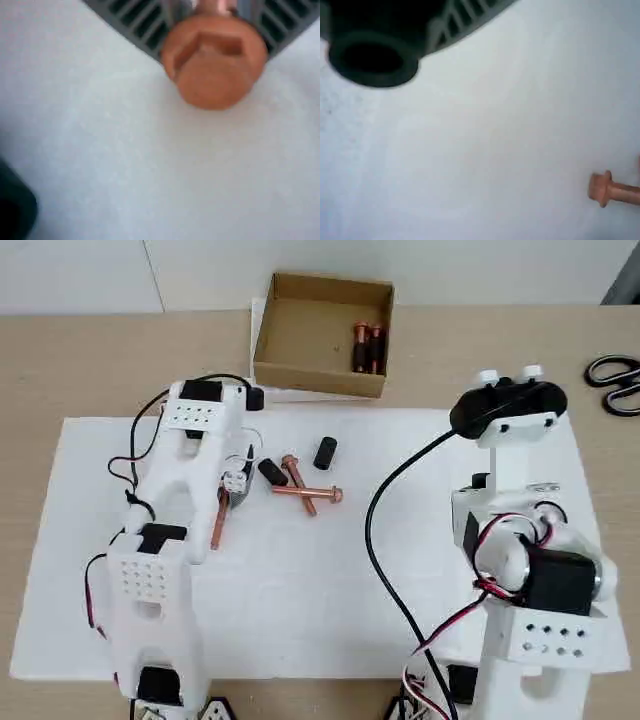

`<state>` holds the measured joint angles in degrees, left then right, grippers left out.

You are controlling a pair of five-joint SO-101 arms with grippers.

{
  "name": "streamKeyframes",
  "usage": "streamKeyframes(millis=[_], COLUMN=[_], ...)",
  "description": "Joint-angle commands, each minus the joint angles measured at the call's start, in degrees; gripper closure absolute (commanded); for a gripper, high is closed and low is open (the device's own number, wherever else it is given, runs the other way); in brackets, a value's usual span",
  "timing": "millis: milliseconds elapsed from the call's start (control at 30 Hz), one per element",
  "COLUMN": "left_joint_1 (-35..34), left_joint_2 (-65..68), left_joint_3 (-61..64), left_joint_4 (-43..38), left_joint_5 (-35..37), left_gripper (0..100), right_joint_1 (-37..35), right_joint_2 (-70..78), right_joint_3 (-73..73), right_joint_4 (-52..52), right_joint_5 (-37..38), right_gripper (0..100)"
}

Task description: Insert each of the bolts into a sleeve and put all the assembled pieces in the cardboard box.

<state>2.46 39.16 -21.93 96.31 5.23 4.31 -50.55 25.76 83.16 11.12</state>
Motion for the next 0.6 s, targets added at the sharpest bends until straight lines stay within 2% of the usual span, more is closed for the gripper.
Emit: streamKeyframes(millis=[0,233,400,567], left_joint_1=[0.2,0.3,-0.1,-0.3], left_joint_2=[-0.2,-0.4,-0.4,-0.4], left_joint_3=[-0.1,-1.4,-12.4,-19.7], left_joint_4=[-2.5,-1.4,4.1,4.2], left_joint_5=[0.3,0.3,0.3,0.2], left_gripper=[99,99,99,99], right_joint_1=[0.1,0.1,-0.1,0.0], right_joint_2=[-1.2,-1.2,-1.2,-1.3], right_joint_3=[-0.4,-0.4,-0.4,-0.4], right_joint_4=[-0.4,-0.8,-1.2,-1.3], right_joint_5=[-0.5,-0.5,-0.4,-0.6], right_gripper=[99.5,99.5,99.5,99.2])
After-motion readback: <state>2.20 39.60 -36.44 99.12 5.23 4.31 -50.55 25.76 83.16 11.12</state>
